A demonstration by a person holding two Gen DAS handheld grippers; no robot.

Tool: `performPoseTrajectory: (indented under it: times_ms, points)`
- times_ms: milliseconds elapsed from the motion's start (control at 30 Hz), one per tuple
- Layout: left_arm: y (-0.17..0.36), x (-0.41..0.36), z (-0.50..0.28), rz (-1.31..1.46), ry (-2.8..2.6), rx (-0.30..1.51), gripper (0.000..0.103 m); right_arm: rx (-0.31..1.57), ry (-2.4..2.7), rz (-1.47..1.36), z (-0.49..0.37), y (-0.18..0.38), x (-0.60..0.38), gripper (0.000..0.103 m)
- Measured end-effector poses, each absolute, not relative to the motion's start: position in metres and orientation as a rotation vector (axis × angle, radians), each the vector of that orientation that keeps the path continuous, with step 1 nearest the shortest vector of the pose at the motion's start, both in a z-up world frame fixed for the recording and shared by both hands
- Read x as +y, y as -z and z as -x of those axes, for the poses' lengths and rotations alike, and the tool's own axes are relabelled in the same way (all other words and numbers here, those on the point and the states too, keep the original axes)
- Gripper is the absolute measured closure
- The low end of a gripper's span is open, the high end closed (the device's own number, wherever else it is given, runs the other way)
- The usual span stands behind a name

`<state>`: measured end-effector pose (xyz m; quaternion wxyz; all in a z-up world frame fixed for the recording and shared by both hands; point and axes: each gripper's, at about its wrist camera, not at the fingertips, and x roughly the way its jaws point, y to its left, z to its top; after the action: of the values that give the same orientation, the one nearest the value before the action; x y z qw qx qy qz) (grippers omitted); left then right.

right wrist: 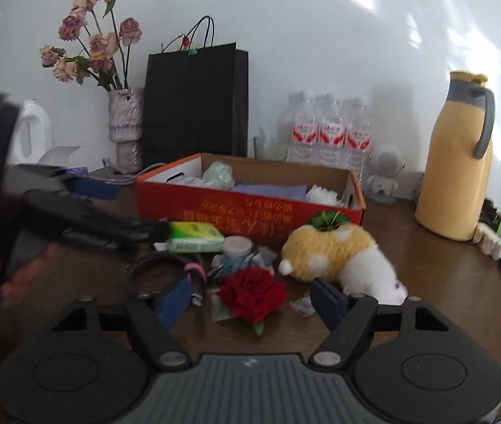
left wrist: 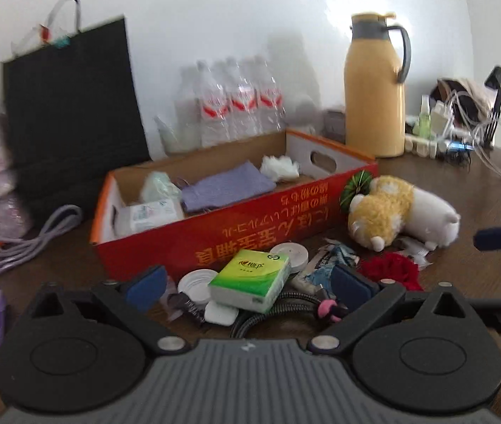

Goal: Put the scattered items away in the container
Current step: 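Withdraw both tools from the box toward the remaining items, then grasp the green tissue pack with the left tool while the right tool grasps the black cable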

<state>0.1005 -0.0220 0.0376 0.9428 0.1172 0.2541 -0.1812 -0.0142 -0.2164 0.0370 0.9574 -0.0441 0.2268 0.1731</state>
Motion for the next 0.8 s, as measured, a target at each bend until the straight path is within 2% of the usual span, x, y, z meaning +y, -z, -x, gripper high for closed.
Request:
performPoseTrajectory:
  times_ms: [100,167,200,233,267,333,433,533,700,767,800]
  points:
    - [-0.027,-0.027,-0.132,-0.236,0.369,0.604,0.002,0.462,-0.366,0.112,0.014,-0.039,-0.211,0.035]
    - [-0.022,-0.026,-0.144,-0.207,0.382,0.646,0.01,0.468,-0.373,0.12,0.011,-0.04,-0.21,0.035]
    - [-0.02,-0.026,-0.147,-0.197,0.385,0.665,0.024,0.473,-0.38,0.119,0.01,-0.04,-0.209,0.035]
    - [-0.017,-0.025,-0.15,-0.189,0.384,0.684,0.042,0.478,-0.386,0.117,0.008,-0.04,-0.208,0.037]
    - [-0.015,-0.024,-0.151,-0.179,0.38,0.701,0.047,0.485,-0.393,0.116,0.006,-0.039,-0.207,0.038]
    - [-0.016,-0.018,-0.146,-0.138,0.361,0.694,0.052,0.507,-0.414,0.117,0.0,-0.039,-0.203,0.043]
    - [-0.032,0.001,-0.123,-0.021,0.295,0.633,0.055,0.541,-0.488,0.102,-0.012,-0.04,-0.191,0.053]
    - [-0.046,0.025,-0.088,0.059,0.206,0.562,0.055,0.573,-0.531,0.096,-0.029,-0.039,-0.175,0.056]
    - [-0.039,0.055,-0.039,0.11,0.014,0.568,0.055,0.675,-0.464,0.116,-0.067,-0.029,-0.147,0.065]
    - [-0.031,0.06,-0.026,0.106,-0.034,0.59,0.055,0.705,-0.442,0.122,-0.073,-0.024,-0.14,0.078]
    - [-0.026,0.06,-0.021,0.095,-0.052,0.604,0.054,0.708,-0.428,0.136,-0.073,-0.022,-0.137,0.079]
